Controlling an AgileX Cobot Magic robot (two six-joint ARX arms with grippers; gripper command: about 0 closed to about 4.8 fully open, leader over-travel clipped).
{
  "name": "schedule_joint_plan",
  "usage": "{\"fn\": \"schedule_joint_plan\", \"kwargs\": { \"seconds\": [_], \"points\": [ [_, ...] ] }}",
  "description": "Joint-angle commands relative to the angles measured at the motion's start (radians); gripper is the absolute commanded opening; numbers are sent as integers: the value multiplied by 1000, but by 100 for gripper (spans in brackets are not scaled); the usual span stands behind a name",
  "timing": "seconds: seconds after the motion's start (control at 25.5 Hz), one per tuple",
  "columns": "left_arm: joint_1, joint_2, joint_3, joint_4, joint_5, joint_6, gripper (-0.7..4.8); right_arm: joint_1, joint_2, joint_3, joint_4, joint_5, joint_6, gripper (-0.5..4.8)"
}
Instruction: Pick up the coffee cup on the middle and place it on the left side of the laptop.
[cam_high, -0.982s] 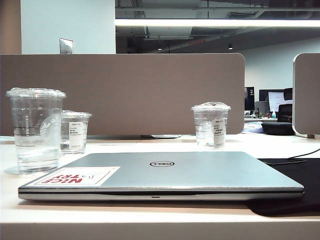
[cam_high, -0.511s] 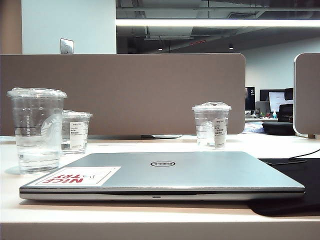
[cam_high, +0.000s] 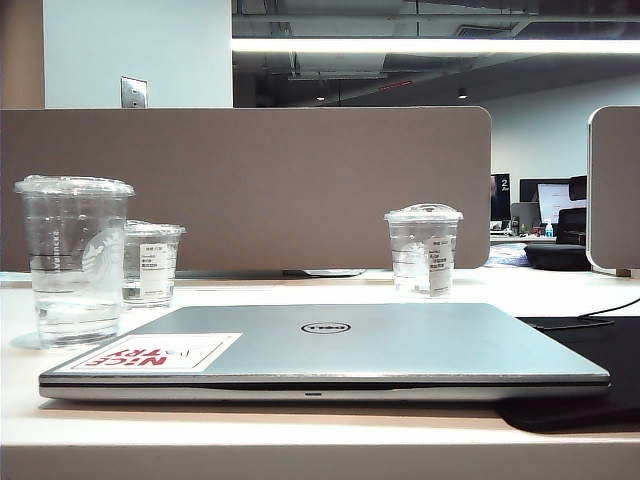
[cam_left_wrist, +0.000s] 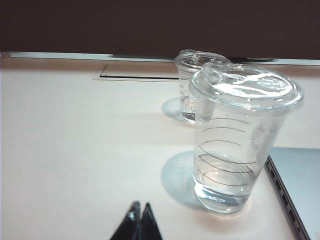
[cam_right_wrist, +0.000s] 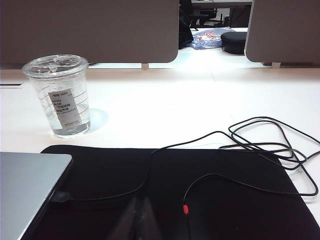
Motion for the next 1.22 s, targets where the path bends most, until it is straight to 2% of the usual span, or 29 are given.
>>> {"fn": "schedule_joint_plan", "kwargs": {
  "seconds": [0.04,0.63,0.75,1.22],
  "points": [
    [1,0,3,31,2,15,-5,0,-2,-4,18,1,1,-5],
    [1,0,3,44,5,17,-5,33,-2,-4,18,1,1,-5],
    [1,0,3,37,4,63,-5,33,-2,-4,18,1,1,-5],
    [1,0,3,37,5,59,-5,33,-2,-4,18,1,1,-5]
  ]
}}
